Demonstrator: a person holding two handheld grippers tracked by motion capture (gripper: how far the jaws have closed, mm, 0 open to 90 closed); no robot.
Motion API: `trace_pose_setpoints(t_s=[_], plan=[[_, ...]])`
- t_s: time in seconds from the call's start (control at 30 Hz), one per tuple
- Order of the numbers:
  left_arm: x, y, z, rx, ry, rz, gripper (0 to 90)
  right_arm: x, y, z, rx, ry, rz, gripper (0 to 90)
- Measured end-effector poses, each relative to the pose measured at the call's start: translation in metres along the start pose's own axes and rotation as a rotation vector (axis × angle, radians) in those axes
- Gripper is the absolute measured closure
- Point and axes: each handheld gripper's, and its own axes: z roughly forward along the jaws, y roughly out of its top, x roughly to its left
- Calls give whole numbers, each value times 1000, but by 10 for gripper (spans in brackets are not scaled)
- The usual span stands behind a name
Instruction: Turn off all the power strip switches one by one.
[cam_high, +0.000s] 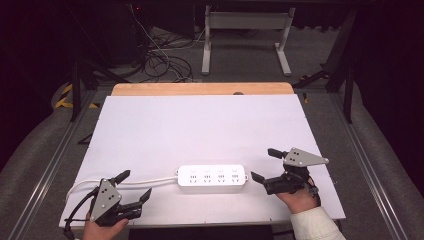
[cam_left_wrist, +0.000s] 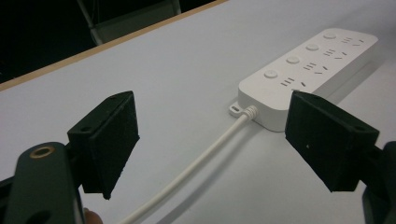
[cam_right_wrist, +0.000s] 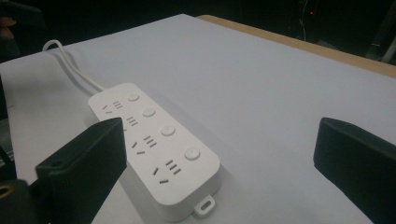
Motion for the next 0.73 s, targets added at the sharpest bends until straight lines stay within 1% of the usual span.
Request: trace_pose_setpoints(t_s=[0.03,0.1,0.13,0.37,0.43,0.5,0.6,0.63,0.67,0.7,0.73], plan=[[0,0,0,1,0,0,181,-1,-3,0,11,-2,5,31],[1,0,1,4,0,-1,181,-2,-7,-1,38,10,18,30],[1,-1,2,11,-2,7,181,-2,-9,-1,47,8,21,30],[3,-2,4,29,-11,7,177,-2,-26,-5,99,-1,38,1],[3,-2,4,29,-13,7,175,-1,-32,-7,103,11,44,1],[3,-1,5,31,-15,11,172,0,-34,-9,106,3,46,1],[3,-1,6,35,-22,1,165,1,-37,-13,101,-26,51,0],[3,-2,7,44,-32,-8,162,1,-38,-14,101,-30,52,1],[5,-2,9,65,-47,-19,156,0,-38,-14,99,-30,58,1],[5,-3,10,83,-54,-31,148,-1,-38,-15,97,-26,63,0],[5,-3,11,91,-53,-29,145,-1,-37,-16,91,-22,58,0]])
